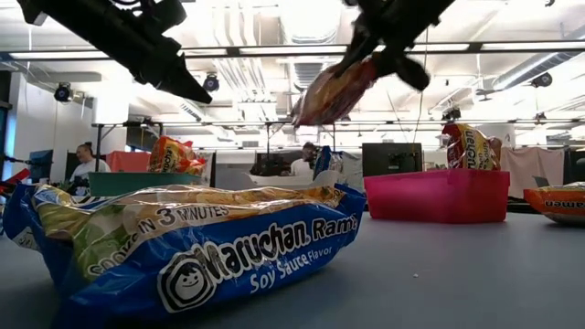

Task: Sort Maruchan noodles
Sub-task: Put the red noodle pack into the pink bin

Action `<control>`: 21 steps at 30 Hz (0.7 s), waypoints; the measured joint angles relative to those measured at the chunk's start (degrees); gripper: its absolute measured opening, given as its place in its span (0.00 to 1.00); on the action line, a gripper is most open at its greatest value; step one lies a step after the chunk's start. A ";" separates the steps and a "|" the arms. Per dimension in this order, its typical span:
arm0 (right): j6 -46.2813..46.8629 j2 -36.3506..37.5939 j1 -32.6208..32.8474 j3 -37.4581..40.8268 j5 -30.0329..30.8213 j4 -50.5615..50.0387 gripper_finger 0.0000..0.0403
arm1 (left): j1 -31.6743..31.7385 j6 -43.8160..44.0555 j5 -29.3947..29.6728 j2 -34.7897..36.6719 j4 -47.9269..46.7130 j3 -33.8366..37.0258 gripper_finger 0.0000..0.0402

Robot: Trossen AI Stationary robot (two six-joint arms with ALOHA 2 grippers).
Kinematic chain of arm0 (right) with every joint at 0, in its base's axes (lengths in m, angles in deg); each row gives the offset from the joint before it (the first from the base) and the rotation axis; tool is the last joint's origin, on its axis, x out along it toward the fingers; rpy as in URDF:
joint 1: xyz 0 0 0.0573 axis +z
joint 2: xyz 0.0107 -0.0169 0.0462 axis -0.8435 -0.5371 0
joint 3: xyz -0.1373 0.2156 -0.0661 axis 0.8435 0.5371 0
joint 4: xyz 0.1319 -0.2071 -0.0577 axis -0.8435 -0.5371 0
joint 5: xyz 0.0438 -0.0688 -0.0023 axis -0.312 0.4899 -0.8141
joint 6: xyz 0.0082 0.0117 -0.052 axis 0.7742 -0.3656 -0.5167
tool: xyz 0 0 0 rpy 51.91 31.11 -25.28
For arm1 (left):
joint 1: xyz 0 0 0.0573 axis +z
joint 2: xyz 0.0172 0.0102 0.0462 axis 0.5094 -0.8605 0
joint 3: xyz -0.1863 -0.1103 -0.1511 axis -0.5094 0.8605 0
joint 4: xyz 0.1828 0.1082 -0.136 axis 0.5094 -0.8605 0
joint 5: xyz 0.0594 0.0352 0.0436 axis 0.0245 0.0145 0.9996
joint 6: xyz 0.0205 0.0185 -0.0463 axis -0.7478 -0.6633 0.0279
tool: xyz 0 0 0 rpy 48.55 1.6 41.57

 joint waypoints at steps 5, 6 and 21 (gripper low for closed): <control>3.01 4.97 -0.66 -0.20 -0.17 -5.08 0.22 | 0.00 0.02 -0.02 -0.14 0.08 0.02 0.33; 3.17 5.08 -0.72 -0.92 -0.17 -6.95 0.22 | 0.00 0.02 -0.02 -0.14 0.16 0.02 0.33; -1.39 -11.21 -5.44 -25.54 0.42 -56.48 0.23 | 0.00 0.02 -0.04 -0.16 0.21 0.01 0.33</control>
